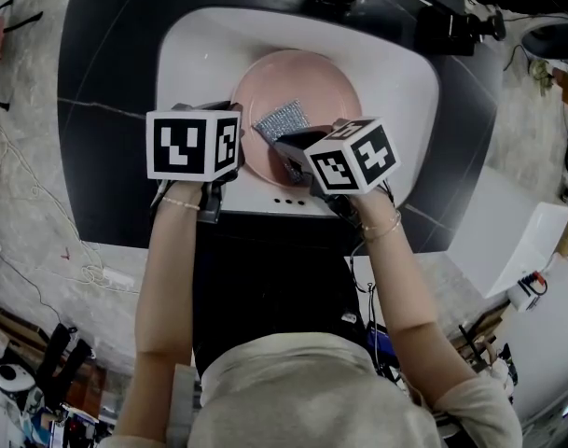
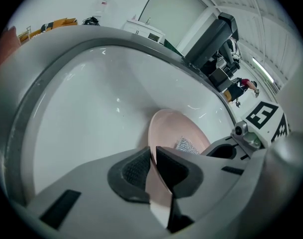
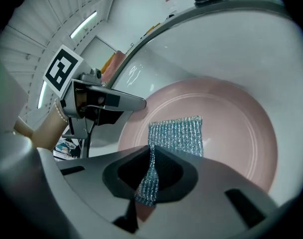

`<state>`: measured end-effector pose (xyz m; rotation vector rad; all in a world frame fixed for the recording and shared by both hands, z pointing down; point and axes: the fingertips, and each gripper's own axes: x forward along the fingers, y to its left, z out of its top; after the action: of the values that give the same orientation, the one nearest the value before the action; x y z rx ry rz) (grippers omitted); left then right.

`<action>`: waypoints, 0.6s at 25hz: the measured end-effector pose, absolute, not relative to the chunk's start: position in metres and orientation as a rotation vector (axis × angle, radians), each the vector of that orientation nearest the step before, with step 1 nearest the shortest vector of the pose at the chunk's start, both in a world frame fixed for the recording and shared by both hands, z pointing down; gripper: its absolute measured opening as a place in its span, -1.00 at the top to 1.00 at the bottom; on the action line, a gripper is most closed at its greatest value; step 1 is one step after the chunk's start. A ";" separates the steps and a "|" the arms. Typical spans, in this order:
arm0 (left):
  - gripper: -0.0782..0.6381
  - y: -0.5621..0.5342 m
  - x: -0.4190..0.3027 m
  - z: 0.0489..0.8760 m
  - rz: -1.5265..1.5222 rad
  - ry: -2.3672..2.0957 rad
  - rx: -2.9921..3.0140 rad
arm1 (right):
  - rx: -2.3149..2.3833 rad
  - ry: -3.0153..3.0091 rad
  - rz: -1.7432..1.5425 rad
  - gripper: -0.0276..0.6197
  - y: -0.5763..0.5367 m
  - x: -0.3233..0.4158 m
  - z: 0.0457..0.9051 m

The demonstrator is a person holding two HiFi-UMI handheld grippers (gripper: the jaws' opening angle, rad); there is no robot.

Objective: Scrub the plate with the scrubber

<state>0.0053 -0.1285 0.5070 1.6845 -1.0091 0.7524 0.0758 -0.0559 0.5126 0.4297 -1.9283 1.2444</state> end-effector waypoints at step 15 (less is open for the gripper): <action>0.64 -0.124 0.007 0.510 0.787 -0.980 1.699 | 0.516 -1.982 1.227 0.81 -0.102 0.066 0.527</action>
<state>0.0068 -0.1243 0.5100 1.6988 -0.9802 0.7873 0.0664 -0.1020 0.5268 0.5159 -1.9824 1.2274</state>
